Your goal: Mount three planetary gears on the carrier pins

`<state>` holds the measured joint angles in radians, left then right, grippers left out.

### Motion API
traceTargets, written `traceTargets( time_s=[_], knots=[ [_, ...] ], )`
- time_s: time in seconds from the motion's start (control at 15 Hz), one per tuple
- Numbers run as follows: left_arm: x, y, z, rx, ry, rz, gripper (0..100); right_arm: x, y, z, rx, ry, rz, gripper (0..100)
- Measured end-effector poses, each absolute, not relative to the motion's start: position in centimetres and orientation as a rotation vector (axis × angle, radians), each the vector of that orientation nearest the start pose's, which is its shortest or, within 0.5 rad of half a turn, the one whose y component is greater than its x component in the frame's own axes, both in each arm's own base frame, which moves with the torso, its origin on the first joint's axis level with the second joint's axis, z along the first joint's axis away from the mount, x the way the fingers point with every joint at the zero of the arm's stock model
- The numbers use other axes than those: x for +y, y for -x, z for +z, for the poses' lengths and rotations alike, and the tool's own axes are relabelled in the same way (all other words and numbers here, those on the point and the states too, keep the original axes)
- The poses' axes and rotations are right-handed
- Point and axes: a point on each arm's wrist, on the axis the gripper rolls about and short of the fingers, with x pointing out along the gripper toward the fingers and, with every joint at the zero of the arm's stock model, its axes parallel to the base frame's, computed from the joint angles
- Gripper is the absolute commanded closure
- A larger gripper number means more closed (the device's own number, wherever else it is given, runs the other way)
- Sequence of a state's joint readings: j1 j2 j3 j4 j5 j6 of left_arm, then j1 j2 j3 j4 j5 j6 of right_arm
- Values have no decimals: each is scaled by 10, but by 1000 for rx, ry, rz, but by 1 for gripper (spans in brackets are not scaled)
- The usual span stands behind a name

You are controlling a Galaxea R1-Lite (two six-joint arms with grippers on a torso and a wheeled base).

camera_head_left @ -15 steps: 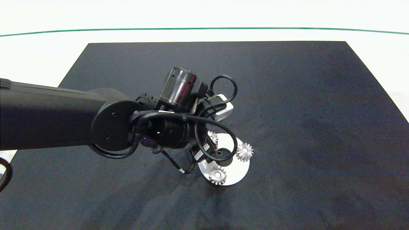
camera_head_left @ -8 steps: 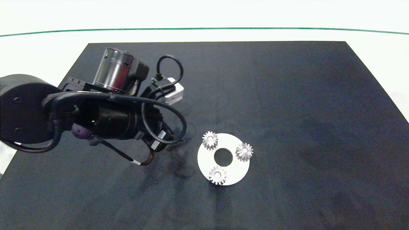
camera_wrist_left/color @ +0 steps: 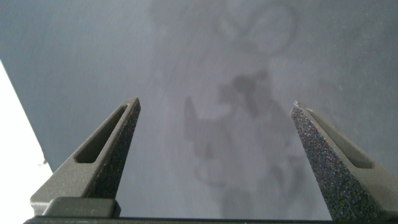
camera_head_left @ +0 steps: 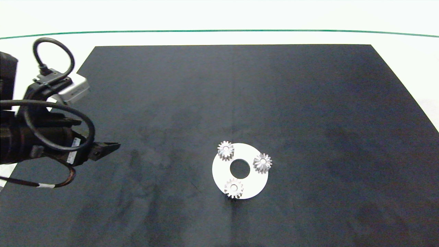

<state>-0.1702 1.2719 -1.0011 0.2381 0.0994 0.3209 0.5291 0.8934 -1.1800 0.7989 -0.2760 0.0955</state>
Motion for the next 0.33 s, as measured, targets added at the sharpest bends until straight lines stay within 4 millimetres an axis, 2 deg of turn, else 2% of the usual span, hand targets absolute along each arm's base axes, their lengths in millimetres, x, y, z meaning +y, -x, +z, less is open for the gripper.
traceTargets(
  time_s=[0.13, 0.33],
  knots=[
    [-22, -165, 261, 472, -291, -104, 0, 15, -41, 300, 494, 103, 188, 0],
    [-16, -129, 250, 447, -246, -83, 0, 7, -31, 287, 499, 96, 121, 0]
  ],
)
